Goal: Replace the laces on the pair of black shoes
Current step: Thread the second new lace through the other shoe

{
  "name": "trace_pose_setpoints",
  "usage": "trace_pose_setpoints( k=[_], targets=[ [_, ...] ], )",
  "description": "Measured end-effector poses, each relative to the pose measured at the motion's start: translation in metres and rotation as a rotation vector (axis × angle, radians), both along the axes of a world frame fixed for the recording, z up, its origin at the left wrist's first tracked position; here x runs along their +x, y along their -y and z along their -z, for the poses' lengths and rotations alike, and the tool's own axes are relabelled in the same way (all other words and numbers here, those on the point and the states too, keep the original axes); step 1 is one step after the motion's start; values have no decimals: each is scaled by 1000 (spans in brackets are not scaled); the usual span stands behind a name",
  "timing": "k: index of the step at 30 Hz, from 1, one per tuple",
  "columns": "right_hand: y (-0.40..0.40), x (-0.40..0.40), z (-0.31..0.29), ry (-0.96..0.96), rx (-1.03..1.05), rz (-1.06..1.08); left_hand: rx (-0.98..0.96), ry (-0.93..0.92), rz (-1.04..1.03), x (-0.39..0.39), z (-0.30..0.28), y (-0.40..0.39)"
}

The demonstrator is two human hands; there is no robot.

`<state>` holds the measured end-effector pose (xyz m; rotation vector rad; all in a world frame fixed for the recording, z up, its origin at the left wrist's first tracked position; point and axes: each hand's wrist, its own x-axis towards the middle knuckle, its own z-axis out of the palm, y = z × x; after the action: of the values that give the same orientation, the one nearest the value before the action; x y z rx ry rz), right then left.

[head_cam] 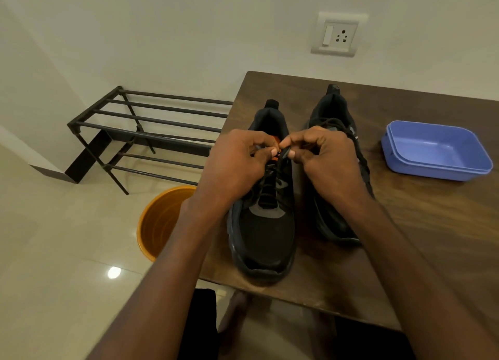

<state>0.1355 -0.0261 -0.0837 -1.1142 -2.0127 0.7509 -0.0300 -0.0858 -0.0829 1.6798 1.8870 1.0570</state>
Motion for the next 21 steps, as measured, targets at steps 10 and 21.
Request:
trace_pose_setpoints(
  k=[10,21],
  targets=[
    [4,-8,-1,-86,-22,2,32,-16,-181,8,-2,2],
    [16,-19,2,-293,-350,257,34,200,-99,15,6,-1]
  ],
)
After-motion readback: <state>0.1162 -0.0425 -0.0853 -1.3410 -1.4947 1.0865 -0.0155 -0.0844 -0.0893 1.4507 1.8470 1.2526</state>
